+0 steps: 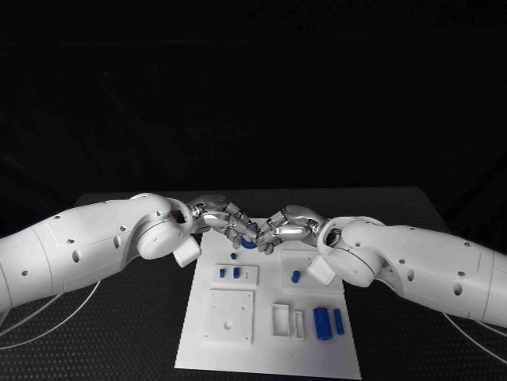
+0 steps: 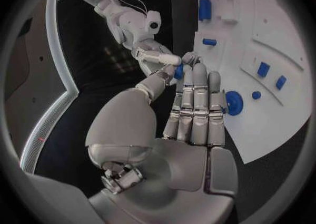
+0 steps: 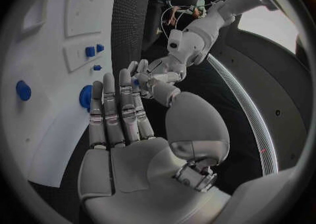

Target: Assemble the parts on the task board

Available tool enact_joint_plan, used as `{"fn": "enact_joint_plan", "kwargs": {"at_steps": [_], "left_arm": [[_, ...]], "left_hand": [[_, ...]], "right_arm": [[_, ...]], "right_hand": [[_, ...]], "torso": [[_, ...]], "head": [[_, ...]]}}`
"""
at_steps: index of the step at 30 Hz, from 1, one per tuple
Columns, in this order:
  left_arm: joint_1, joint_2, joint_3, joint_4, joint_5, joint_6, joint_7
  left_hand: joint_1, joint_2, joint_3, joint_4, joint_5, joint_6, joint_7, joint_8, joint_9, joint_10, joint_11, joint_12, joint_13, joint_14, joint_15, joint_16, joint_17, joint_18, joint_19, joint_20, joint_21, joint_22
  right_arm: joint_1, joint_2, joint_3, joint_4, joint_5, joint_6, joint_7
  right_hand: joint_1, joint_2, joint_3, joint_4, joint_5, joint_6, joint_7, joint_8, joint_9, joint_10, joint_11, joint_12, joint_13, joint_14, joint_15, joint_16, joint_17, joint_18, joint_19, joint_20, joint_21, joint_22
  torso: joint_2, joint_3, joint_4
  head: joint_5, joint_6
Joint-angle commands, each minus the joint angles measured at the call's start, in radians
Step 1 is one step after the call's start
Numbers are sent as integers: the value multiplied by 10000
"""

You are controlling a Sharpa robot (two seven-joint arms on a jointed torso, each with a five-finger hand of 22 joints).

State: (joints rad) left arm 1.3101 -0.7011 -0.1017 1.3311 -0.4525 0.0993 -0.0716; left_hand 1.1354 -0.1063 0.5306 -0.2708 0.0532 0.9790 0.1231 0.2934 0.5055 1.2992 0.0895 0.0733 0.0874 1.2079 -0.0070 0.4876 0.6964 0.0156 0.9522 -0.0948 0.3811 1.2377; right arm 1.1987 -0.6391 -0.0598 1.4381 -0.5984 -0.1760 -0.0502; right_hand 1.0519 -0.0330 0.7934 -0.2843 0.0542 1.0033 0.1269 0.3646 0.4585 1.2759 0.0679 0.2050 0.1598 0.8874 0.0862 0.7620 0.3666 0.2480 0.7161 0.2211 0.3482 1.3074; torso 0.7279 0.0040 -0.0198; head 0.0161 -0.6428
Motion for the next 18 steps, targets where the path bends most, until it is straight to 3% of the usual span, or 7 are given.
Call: {"fn": "enact_joint_plan", "kwargs": {"at_steps": [1, 10, 18], "left_arm": [[6, 25, 5, 14, 158, -94, 50], [6, 52, 4, 31, 189, -64, 86], [6, 64, -1, 40, 162, -44, 119]], "left_hand": [[-56, -4, -19, 13, -40, -123, 86, -45, -46, 39, 21, -9, -26, 23, 33, -56, 34, 10, -26, -37, -74, 25], [-56, 13, -4, 27, -38, -128, 96, -41, -56, 101, -5, 5, -36, 47, 18, -76, 95, -5, -37, -53, -109, 59], [303, 306, 239, -89, -31, 248, -89, 171, 11, 378, -166, 82, -19, 170, -44, -76, 235, -62, -83, -86, -189, 139]], "right_arm": [[-2, 16, 4, 19, -83, 88, 59], [-1, 22, 4, 21, -83, 96, 57], [-1, 20, 4, 25, -81, 66, 67]], "right_hand": [[35, 50, -13, -51, -60, -22, -73, 64, 16, 96, -2, 53, 10, 74, 4, 67, 15, 138, 80, -3, -39, 194], [40, 49, -11, -51, -60, -23, -73, 68, 24, 99, -3, 53, 14, 74, 3, 66, 19, 138, 82, -4, -40, 194], [41, 46, -11, -50, -61, -25, -74, 70, 30, 101, -4, 52, 18, 74, 2, 65, 23, 138, 84, -4, -42, 194]], "torso": [[-4, 4, -12], [1, 5, -3], [-2, 1, 4]], "head": [[2, -14], [-1, -46], [-3, -55]]}}
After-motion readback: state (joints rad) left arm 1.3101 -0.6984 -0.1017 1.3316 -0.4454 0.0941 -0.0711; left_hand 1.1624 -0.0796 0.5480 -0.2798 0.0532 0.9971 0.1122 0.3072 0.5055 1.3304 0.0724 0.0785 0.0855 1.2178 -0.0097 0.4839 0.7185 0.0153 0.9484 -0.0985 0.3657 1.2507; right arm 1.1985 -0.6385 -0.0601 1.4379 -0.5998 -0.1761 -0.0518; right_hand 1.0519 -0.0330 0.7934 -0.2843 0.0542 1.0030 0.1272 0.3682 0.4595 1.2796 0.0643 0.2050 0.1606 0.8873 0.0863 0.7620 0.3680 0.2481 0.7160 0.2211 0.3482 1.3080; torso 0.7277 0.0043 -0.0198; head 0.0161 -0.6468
